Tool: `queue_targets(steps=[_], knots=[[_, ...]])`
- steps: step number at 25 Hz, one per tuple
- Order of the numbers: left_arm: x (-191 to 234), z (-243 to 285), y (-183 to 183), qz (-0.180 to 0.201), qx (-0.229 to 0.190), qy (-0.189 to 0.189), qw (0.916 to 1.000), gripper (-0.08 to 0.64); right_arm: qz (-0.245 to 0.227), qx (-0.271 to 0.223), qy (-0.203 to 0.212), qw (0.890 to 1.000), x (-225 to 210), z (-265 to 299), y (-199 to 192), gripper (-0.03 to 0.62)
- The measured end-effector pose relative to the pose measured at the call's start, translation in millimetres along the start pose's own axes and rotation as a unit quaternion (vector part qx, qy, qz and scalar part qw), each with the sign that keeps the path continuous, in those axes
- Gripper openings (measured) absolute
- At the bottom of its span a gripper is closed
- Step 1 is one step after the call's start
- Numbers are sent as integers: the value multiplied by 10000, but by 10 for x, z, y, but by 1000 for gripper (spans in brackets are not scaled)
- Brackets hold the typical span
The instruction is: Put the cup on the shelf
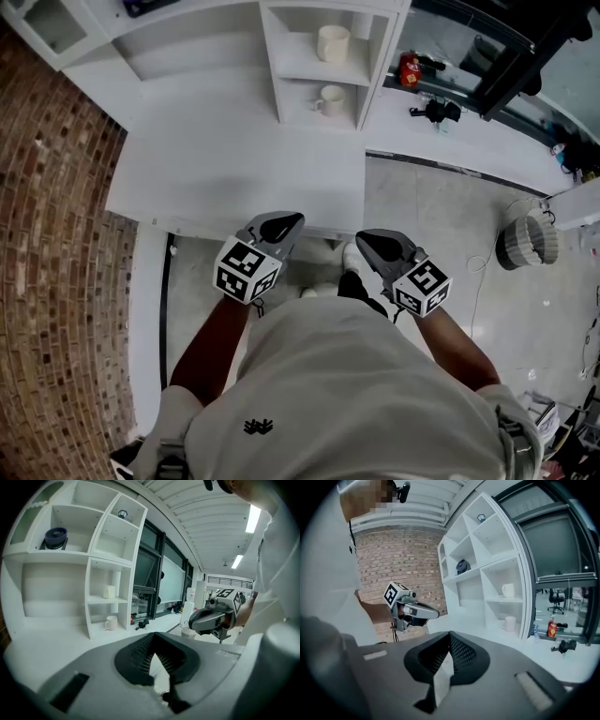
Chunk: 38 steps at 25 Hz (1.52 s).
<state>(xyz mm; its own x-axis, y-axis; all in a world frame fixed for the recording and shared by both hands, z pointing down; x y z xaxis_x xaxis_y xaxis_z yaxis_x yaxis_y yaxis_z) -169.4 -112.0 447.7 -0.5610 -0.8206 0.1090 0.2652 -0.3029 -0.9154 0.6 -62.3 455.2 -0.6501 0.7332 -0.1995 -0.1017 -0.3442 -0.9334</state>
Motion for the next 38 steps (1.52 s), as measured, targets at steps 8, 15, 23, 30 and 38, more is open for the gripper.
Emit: queue_targets(steps=[8,15,23,30,38], knots=[[-169,-139,-147,-33,129,-150,9998,5,-35,-59,-31,10000,117,-9,6,11],[-258,-197,-205,13,186,-249,9995,5,-68,-74,-2,9999,201,17,-4,11],[-339,-225,-207,29,196,-385,9991,5,-87,-90,-15,9999,255,-3,9,11],[-402,-233,-216,36,229,-476,9986,5,-116,-100,-17,9999,283,-26,20,11],[-480,-227,-222,59,257,-536,9982,5,-132,-98,-6,9999,299,-54,-2,9]])
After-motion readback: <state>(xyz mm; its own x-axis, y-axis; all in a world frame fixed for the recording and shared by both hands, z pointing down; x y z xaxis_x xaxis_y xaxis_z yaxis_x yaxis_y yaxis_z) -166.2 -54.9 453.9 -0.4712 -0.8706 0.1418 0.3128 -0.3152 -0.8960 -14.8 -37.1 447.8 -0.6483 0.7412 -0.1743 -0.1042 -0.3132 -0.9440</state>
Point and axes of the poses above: the fingertips, and each gripper's own axes: z forward along the fingers, x to its left, y out of its top, the point moved 5 cm from there along -z, backward along the fingers, and after that the axes turned 2 degrees about z, right-handed, at the moved point
